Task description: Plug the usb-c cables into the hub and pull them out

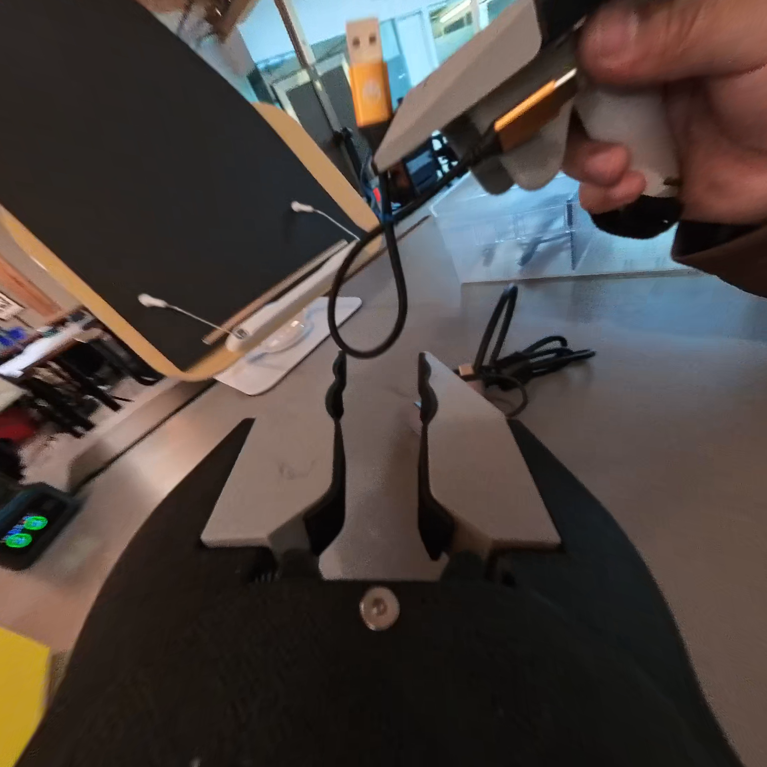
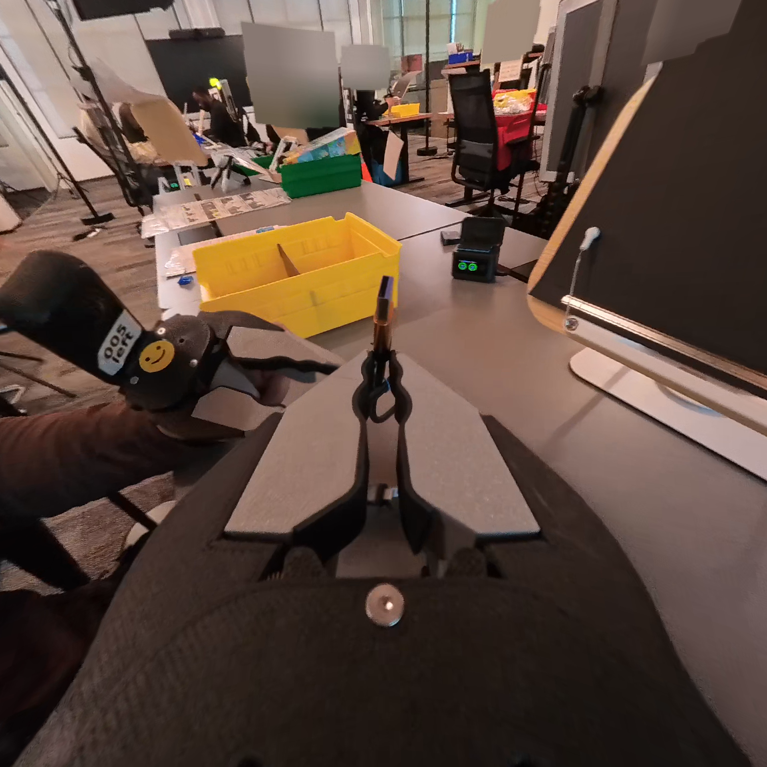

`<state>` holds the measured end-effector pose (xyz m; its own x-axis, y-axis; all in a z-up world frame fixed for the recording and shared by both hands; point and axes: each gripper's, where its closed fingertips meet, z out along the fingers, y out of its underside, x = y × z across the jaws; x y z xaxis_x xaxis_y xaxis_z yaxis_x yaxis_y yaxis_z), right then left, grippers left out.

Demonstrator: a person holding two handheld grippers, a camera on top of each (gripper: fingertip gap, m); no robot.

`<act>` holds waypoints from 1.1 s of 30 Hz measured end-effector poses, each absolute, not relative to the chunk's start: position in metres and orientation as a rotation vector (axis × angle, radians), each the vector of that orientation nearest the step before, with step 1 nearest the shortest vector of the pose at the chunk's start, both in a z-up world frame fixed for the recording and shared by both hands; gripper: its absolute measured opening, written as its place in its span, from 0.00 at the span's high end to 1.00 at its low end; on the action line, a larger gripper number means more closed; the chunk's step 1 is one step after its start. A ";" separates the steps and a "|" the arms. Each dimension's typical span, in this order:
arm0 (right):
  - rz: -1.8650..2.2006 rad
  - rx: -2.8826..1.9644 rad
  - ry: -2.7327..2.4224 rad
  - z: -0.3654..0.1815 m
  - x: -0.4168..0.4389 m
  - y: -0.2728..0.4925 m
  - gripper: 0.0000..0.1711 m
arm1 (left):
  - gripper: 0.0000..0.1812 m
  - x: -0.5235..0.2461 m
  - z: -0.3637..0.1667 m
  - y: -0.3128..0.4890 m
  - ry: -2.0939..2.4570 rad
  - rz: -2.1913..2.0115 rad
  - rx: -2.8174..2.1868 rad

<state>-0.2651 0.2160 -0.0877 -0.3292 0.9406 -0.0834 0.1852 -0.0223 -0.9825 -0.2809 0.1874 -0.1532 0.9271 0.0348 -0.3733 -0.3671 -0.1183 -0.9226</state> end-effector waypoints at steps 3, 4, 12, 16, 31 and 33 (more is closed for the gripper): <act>1.491 -1.194 -1.622 -0.086 -0.260 0.198 0.98 | 0.78 -0.270 -0.140 0.185 0.313 0.485 -1.648; 1.520 -1.185 -1.647 -0.085 -0.259 0.191 0.98 | 0.77 -0.268 -0.139 0.185 0.327 0.534 -1.653; 1.617 -1.133 -1.869 -0.096 -0.253 0.147 0.98 | 0.96 -0.252 -0.140 0.177 0.400 0.550 -1.707; 1.597 -1.130 -1.856 -0.095 -0.252 0.154 0.95 | 1.00 -0.257 -0.137 0.172 0.293 0.263 -1.742; 1.475 -0.822 -1.983 -0.087 -0.228 0.135 0.86 | 1.00 -0.254 -0.146 0.171 0.060 -0.338 -1.770; 1.372 -0.700 -1.956 -0.086 -0.230 0.125 0.86 | 1.00 -0.250 -0.151 0.172 0.067 -0.352 -1.791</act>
